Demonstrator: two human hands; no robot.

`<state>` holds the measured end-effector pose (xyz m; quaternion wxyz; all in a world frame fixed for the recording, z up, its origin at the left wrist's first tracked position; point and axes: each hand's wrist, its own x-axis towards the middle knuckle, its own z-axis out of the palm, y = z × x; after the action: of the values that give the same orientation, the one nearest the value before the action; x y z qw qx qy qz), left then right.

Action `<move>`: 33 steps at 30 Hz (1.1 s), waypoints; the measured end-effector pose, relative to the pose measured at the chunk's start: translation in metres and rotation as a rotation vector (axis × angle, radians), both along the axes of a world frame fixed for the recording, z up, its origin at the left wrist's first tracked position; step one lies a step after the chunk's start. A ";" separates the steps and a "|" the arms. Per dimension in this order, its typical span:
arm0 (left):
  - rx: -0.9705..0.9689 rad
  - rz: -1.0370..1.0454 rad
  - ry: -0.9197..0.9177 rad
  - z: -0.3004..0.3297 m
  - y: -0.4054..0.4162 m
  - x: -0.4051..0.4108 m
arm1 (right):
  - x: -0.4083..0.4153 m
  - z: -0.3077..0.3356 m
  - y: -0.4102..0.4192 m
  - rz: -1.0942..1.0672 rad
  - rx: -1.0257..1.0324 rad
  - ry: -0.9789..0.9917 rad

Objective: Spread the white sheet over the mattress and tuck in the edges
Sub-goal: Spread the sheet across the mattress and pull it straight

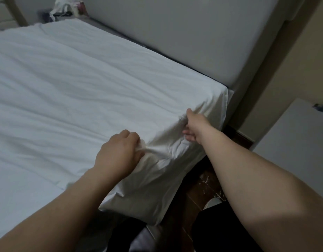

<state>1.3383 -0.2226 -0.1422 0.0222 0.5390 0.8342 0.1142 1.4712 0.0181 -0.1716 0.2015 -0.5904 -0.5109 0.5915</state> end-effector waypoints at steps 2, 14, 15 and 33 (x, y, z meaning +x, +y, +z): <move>0.006 -0.030 0.039 0.001 0.003 0.002 | -0.006 -0.006 -0.002 0.051 0.011 -0.007; -0.035 0.002 0.010 0.009 0.012 0.003 | 0.000 0.002 0.020 0.002 0.074 0.051; -0.060 0.005 0.014 0.009 0.013 0.003 | 0.002 0.002 0.019 0.005 0.037 0.055; -0.097 -0.137 0.102 -0.002 0.131 0.020 | 0.036 -0.019 0.096 -0.478 0.112 0.320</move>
<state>1.3581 -0.0918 -0.1441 0.0134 0.5982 0.8000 0.0440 1.5070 0.1137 -0.1905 0.4454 -0.5812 -0.3512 0.5835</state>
